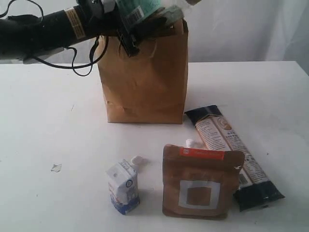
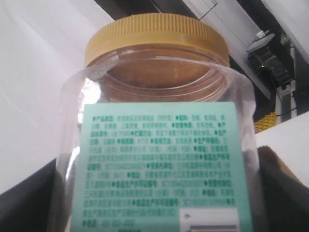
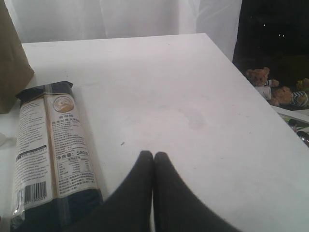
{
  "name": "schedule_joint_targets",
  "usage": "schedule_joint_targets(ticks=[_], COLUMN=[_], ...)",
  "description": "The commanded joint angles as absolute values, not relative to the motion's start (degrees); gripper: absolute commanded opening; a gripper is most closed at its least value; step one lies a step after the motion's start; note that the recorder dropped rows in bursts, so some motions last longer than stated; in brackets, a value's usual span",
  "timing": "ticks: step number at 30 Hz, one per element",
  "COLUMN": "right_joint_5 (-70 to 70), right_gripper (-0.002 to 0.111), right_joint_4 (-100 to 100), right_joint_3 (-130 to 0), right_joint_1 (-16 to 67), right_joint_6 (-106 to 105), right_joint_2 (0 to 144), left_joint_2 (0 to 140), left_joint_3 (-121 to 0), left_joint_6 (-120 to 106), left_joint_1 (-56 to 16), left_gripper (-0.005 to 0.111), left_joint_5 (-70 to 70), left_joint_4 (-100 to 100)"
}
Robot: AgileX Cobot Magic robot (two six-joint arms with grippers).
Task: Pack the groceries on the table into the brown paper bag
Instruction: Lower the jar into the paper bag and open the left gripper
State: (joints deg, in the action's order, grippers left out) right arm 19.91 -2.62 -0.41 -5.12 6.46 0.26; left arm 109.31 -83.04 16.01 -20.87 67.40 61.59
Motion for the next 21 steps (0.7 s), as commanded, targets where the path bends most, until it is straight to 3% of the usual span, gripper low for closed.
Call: schedule_joint_targets(ticks=[1, 13, 16, 21], right_joint_5=[19.7, 19.7, 19.7, 19.7], right_gripper=[0.000, 0.000, 0.000, 0.000], right_joint_4=[-2.9, -2.9, -2.9, -2.9], right_joint_3=[0.0, 0.0, 0.0, 0.0], right_joint_1=[-5.3, -5.3, -5.3, -5.3], right_joint_6=[6.5, 6.5, 6.5, 6.5], right_joint_2=[0.0, 0.0, 0.0, 0.0], left_joint_2=[108.3, 108.3, 108.3, 108.3], left_joint_3=[-81.7, -81.7, -81.7, -81.7], left_joint_6=[17.1, 18.2, 18.2, 18.3], left_joint_1=[-19.4, -18.6, -18.6, -18.6], left_gripper=[0.000, 0.001, 0.009, 0.039], left_joint_5=[69.7, 64.9, 66.2, 66.3], left_joint_4=[61.4, 60.9, 60.9, 60.9])
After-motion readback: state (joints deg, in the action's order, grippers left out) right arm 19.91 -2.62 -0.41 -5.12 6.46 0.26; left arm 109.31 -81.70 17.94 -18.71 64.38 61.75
